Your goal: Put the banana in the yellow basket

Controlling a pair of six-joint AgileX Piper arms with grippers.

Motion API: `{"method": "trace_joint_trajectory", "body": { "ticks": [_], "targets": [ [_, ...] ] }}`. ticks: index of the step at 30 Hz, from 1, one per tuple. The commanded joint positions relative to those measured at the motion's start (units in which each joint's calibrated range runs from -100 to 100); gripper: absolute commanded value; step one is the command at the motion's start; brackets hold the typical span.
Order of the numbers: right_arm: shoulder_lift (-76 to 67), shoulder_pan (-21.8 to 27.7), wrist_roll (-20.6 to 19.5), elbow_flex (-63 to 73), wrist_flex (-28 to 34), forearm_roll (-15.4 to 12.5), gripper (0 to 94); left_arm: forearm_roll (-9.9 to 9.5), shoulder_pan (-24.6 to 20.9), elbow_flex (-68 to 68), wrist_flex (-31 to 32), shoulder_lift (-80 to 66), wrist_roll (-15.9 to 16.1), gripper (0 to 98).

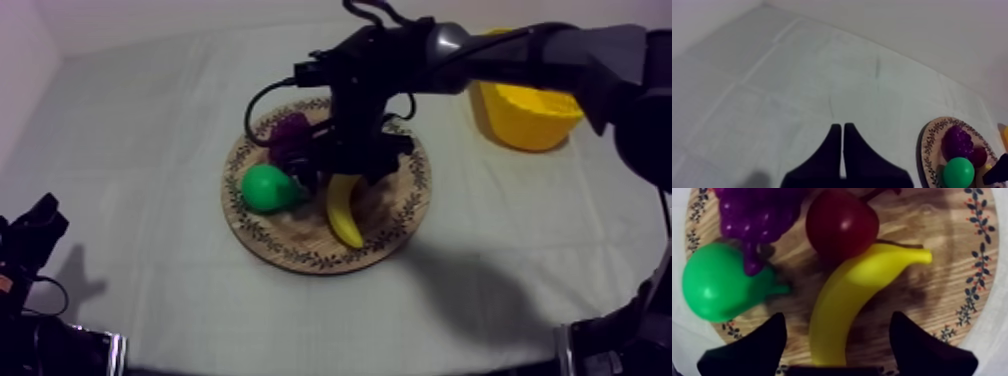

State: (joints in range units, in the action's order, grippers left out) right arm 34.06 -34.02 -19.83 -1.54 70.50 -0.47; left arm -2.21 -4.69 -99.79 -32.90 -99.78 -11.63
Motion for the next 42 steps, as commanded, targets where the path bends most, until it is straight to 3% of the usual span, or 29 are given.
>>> {"method": "trace_joint_trajectory", "body": {
  "ticks": [1, 10, 17, 20, 33, 42],
  "targets": [
    [1.7, 0.1, 0.1, 0.6, 1.1, -0.1, 56.7, 0.03, 0.0, 0.0, 0.0, 0.0, 0.0, 0.1],
    [7.3, -0.1, 0.1, 4.9, 6.7, 0.0, 52.2, 0.03, 0.0, 0.0, 0.0, 0.0, 0.0, 0.1],
    [9.0, 0.1, 0.0, 6.9, 8.6, 0.0, 26.4, 0.03, 0.0, 0.0, 0.0, 0.0, 0.0, 0.1],
    [8.8, 0.2, -0.4, 6.7, 8.7, 0.1, 20.9, 0.03, 0.0, 0.0, 0.0, 0.0, 0.0, 0.1],
    [-5.9, 0.0, -2.0, -3.9, 6.4, 3.7, 18.9, 0.03, 0.0, 0.0, 0.0, 0.0, 0.0, 0.1],
    [-16.1, 3.2, -1.4, -4.1, 8.2, 8.4, 19.5, 0.03, 0.0, 0.0, 0.0, 0.0, 0.0, 0.1]
  ]
}}
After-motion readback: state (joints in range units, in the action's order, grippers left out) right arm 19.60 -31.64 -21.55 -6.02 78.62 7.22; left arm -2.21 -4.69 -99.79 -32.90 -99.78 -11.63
